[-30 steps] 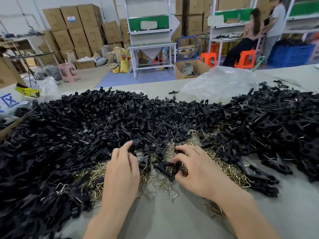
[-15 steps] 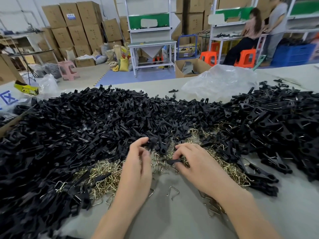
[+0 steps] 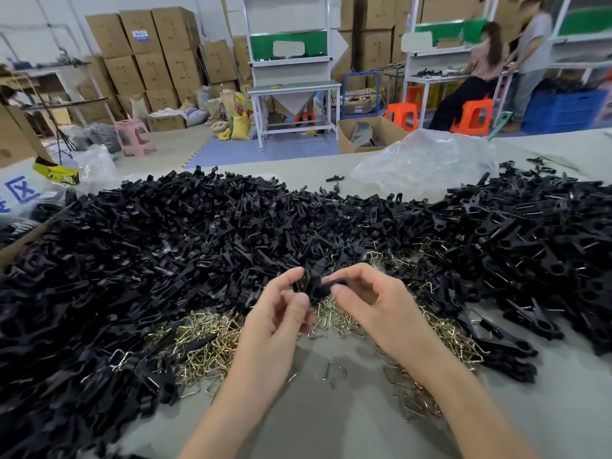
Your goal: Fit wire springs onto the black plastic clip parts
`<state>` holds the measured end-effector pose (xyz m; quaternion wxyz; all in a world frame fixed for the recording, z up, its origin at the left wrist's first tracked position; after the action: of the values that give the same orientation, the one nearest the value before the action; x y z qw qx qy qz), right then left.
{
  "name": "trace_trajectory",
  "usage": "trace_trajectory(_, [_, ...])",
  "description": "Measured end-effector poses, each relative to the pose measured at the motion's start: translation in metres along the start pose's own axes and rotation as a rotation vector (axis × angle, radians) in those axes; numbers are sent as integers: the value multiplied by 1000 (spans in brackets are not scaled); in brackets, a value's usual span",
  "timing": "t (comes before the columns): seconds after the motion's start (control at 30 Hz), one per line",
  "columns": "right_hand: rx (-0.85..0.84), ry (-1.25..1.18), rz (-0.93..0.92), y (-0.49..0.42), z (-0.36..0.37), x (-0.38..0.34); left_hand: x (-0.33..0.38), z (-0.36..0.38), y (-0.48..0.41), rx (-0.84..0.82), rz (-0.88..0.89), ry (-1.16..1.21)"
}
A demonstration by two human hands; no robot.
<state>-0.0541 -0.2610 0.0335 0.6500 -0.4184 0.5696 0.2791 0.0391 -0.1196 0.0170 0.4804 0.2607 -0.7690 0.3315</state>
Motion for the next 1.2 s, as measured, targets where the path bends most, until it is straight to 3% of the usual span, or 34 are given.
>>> trace_trajectory(0.17, [16,-116,10,0,1,0,5,19,9,-175,16,44])
trace_trajectory(0.47, [48,-391,109,-5,0,9,8,15,6,-134,-103,235])
trace_trajectory(0.57, [6,-350,121,-4,1,12,8,15,7,-135,-155,288])
trace_trajectory(0.8, [-76,-287,120,-3,10,9,8,10,4,-82,-56,32])
trace_trajectory(1.0, [-97,-289,117,-3,14,12,7,-6,2,61,-74,63])
trace_trajectory(1.2, [-127,-249,112,-4,17,14,5,-6,2,45,-116,158])
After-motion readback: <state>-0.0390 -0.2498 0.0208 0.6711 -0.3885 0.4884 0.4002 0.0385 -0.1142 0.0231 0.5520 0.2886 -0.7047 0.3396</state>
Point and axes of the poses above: each hand's wrist, its own y-axis away from the middle knuckle, its own z-axis out of the palm, x = y × z, the point moved 6 cm from there along -y, towards the middle knuckle, and after that the axes turned 13 degrees about -y, right-handed, at the moved point
